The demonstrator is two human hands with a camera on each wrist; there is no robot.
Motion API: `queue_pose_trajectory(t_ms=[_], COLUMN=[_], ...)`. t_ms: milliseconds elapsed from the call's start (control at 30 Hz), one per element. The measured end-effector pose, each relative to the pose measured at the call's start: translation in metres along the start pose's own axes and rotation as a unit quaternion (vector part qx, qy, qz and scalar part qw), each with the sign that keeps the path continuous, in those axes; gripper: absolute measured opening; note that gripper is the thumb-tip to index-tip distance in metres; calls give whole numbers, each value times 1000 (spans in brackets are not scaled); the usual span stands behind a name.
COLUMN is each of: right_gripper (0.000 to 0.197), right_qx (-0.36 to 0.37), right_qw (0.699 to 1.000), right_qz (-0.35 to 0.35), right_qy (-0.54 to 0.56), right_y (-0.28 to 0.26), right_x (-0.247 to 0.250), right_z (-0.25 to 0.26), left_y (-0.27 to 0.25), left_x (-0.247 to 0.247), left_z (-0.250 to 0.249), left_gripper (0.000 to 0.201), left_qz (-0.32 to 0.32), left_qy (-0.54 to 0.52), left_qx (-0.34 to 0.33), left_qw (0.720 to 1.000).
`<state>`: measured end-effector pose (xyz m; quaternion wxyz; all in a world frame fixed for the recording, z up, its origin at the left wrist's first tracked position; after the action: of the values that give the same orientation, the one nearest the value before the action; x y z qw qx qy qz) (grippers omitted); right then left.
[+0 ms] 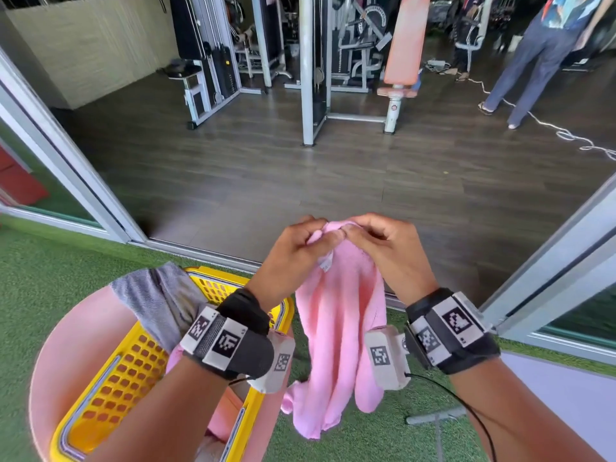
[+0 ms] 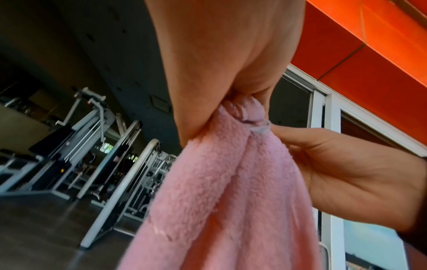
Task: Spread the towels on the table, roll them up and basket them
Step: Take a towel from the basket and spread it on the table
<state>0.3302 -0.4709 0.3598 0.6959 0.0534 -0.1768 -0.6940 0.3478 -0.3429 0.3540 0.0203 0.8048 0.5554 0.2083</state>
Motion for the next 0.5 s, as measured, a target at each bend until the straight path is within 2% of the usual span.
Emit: queue_pose_trajectory(t_ms=[100, 200, 233, 267, 300, 367, 400, 467, 500], right_gripper=[11, 16, 14, 12, 10, 11, 12, 11, 19], right_qx=[-28, -65, -70, -66, -56, -19, 0, 12, 3], right_qw=[999, 997, 997, 997, 998, 999, 998, 997, 994], right_qz=[3, 12, 13, 13, 11, 1, 0, 16, 29], right_qy=[-27, -29, -28, -32, -37, -50, -57, -79, -101], right_y=[-6, -17, -19, -18, -15, -6, -2, -2, -6], right_x=[-2, -6, -6, -5, -4, 1, 1, -7, -13], right_z=[-21, -44, -46, -42, -36, -16, -7, -3, -11], left_y=[4, 7, 6, 5, 4, -4, -10, -16, -16], left_x=[17, 53, 61, 62, 53, 14, 0, 2, 9], left_z=[-1, -1, -2, -1, -3, -7, -8, -9, -10], left_gripper=[21, 24, 24, 23, 25, 33, 36, 37, 36], left_qz=[-45, -158, -186, -186, -149, -10, 33, 34, 24], left_qy=[-24, -52, -58, -64, -56, -9, 1, -30, -40], left_qx=[10, 15, 18, 25, 29, 24, 19, 18, 18], left_qw=[999, 986, 981, 980, 987, 1000, 999, 999, 999])
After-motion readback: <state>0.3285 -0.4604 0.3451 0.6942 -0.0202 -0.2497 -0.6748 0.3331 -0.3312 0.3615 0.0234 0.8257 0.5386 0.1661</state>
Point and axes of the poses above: each hand's wrist, its own y-axis towards the middle knuckle, its own x-axis out of the back of the hand, z = x × y, the point moved 10 cm from there along y, towards the middle knuckle, and after that the axes turned 1 degree about z, right-handed, at the moved point
